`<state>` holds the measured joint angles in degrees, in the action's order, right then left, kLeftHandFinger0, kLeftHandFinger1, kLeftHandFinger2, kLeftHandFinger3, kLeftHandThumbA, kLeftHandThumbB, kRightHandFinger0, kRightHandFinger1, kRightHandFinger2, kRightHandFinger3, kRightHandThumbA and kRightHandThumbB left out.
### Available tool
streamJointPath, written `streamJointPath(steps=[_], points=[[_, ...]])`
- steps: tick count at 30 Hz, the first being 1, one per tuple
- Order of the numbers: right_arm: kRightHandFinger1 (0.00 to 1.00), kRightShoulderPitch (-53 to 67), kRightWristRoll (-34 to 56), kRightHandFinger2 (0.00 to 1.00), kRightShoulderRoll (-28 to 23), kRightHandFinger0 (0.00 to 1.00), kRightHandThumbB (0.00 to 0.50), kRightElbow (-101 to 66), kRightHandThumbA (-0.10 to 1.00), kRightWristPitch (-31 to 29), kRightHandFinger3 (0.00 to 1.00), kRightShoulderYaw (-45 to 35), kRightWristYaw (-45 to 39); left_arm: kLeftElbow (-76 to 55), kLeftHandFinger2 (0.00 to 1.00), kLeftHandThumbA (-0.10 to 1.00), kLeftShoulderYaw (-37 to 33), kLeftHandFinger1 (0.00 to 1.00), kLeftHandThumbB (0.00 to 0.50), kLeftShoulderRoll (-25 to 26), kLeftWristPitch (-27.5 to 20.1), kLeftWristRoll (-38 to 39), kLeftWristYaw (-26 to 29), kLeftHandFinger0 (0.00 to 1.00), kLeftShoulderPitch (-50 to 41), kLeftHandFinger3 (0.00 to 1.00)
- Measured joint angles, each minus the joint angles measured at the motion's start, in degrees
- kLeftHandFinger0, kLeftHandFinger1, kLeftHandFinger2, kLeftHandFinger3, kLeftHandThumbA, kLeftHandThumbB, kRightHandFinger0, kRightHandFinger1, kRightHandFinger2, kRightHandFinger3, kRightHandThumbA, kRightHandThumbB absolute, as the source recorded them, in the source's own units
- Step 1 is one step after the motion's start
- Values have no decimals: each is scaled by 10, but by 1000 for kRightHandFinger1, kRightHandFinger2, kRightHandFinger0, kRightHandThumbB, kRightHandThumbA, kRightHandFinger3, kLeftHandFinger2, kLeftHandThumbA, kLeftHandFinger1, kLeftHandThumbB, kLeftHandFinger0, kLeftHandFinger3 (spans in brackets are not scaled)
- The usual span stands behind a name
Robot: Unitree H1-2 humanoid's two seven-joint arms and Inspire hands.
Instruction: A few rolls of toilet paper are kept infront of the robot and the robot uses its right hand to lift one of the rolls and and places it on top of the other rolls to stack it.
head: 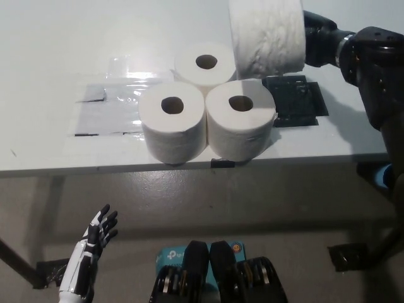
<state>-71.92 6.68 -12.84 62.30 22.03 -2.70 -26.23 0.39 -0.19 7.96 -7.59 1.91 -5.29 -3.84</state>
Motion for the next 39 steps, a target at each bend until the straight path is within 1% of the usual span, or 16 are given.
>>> streamJointPath(steps=[3,7,8,10,15,18,20,21,25,27,32,33,34,36,37,39], points=[[0,-6,-5,27,0,0,31,13,500,-4,596,5,2,0,1000,1000,0,1000,122,0,0,0,0,1000,0,1000],[0,-10,-15,28,-1,0,30,28,502,-12,602,16,6,0,1000,1000,0,1000,123,0,0,0,0,1000,0,1000],[0,-11,-17,31,-2,0,27,30,508,-14,657,17,6,0,1000,1000,0,1000,112,0,0,0,0,1000,0,1000],[0,-12,-20,29,-3,0,40,35,512,-18,563,22,7,0,1000,1000,0,1000,119,0,0,0,0,1000,0,1000],[0,-22,-30,73,-6,0,9,45,507,-29,550,38,8,0,1000,1000,0,1000,120,0,0,0,0,1000,0,1000],[0,-29,-39,116,-6,0,12,45,527,-34,522,54,10,0,1000,1000,0,1000,111,0,0,0,0,1000,0,1000],[57,-32,-44,338,-6,0,3,45,543,-38,559,61,10,0,1000,1000,0,1000,111,0,0,-1,0,1000,0,1000],[78,-33,-50,394,-6,0,11,45,548,-44,564,71,11,0,1000,1000,0,1000,111,0,0,-1,0,1000,0,1000],[93,-35,-69,422,-6,0,13,45,563,-55,552,97,14,0,1000,1000,0,1000,109,0,0,-1,0,1000,0,1000],[192,-36,-75,562,-6,0,21,45,532,-58,626,103,14,0,1000,1000,0,1000,109,0,0,-1,0,1000,0,1000],[196,-49,-84,558,0,0,51,56,534,-64,652,106,16,0,1000,1000,0,1000,107,0,0,-1,0,1000,0,1000],[237,-52,-85,592,2,28,63,58,531,-65,683,106,16,0,1000,1000,0,1000,107,0,0,-1,0,1000,0,1000],[273,-54,-86,595,3,68,5,60,559,-65,676,106,16,0,1000,1000,0,1000,111,0,0,-1,0,1000,0,1000],[290,-59,-93,609,6,66,0,60,575,-68,702,117,16,0,1000,1000,0,1000,110,0,0,-1,0,1000,0,1000],[268,-60,-96,587,7,14,0,60,567,-69,655,120,16,-1,1000,1000,0,1000,104,0,0,-1,0,1000,0,1000],[235,-62,-102,541,10,0,1,64,507,-74,598,127,16,-1,1000,1000,0,1000,95,1,0,-1,0,1000,0,1000]])
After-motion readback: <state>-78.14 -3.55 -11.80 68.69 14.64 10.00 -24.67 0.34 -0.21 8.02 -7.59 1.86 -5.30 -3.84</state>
